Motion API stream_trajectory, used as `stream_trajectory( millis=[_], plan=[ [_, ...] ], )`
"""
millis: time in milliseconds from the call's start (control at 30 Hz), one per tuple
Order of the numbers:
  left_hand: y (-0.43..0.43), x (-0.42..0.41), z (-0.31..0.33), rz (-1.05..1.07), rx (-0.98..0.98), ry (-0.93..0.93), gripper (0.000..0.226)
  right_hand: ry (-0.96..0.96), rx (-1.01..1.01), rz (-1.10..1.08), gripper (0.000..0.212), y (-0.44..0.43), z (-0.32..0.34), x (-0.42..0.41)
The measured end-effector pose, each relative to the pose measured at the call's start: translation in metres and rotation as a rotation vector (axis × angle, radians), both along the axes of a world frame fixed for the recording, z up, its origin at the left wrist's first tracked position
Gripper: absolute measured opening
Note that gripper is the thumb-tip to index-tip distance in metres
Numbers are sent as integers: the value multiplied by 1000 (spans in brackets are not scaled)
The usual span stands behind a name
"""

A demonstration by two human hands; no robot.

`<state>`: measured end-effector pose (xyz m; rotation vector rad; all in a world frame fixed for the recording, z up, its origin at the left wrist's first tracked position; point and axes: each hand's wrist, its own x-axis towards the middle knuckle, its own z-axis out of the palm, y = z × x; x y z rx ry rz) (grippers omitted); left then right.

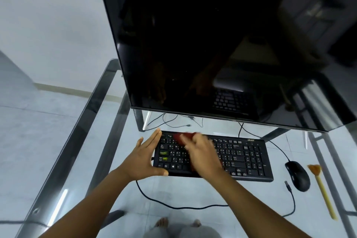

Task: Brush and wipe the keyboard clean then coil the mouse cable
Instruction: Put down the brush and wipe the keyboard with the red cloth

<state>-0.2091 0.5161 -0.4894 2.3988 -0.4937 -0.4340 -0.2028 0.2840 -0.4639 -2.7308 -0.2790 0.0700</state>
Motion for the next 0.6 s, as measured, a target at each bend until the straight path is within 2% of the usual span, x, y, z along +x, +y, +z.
stream_trajectory(
  millis=[33,100,167,233,267,367,400,433,533,567,600],
  plan=[
    [0,0,1,2,-1,3,130,-64,-13,-89,25,1,-1,7],
    [1,-1,1,14,-12,5,131,-114,2,-88,33,18,-4,6],
    [1,-2,0,23,-32,11,132,-22,61,114,25,41,0,-10],
    [1,-2,2,29,-48,20,133,-62,-21,338,43,46,3,-14],
    [1,-2,3,34,-49,22,133,-50,-56,311,49,39,1,-6],
    [0,-2,4,40,-49,20,134,-50,37,-86,36,35,-4,24],
    [0,-2,4,45,-52,18,134,-18,28,-119,32,46,0,23],
    [0,-3,3,48,-58,12,134,-5,60,-86,29,60,2,17],
    [1,-4,3,50,-74,11,134,19,33,260,35,70,0,0],
    [1,-4,3,51,-77,10,134,20,7,288,38,58,0,8],
    [1,-4,4,53,-79,7,134,17,-9,203,34,49,4,17]
  ],
)
